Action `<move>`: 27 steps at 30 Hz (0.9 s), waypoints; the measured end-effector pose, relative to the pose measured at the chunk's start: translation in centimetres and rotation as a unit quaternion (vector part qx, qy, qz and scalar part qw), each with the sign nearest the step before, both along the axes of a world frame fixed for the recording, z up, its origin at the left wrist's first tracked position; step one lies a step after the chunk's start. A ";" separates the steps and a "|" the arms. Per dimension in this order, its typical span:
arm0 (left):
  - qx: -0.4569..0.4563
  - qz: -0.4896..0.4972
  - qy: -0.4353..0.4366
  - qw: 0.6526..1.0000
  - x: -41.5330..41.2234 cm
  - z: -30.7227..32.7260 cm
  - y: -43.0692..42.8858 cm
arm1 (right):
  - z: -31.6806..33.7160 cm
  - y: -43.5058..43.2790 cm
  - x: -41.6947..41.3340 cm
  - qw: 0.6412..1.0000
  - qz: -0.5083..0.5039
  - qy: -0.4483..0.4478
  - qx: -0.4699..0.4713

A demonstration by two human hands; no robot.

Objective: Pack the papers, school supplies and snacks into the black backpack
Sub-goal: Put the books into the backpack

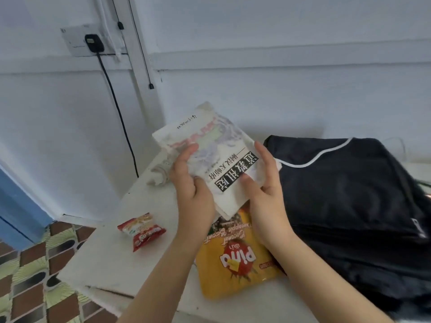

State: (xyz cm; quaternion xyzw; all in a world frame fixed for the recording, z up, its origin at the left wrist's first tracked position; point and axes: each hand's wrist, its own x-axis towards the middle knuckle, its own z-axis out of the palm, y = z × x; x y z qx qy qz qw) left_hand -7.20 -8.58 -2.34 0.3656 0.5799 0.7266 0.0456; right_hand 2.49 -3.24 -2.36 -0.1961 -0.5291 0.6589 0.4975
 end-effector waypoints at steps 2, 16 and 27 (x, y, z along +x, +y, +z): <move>-0.019 -0.035 0.015 0.999 1.5 -0.2 0.8 | -0.4 0.5 1.7 0.999 -0.018 -0.004 -0.040; -0.155 -0.451 0.158 0.865 8.5 -4.0 3.1 | -0.4 2.7 15.0 0.956 -0.176 0.095 -0.214; 0.056 -0.176 0.589 0.787 9.3 -4.6 8.7 | 0.6 1.7 20.5 0.936 -0.265 0.151 -0.176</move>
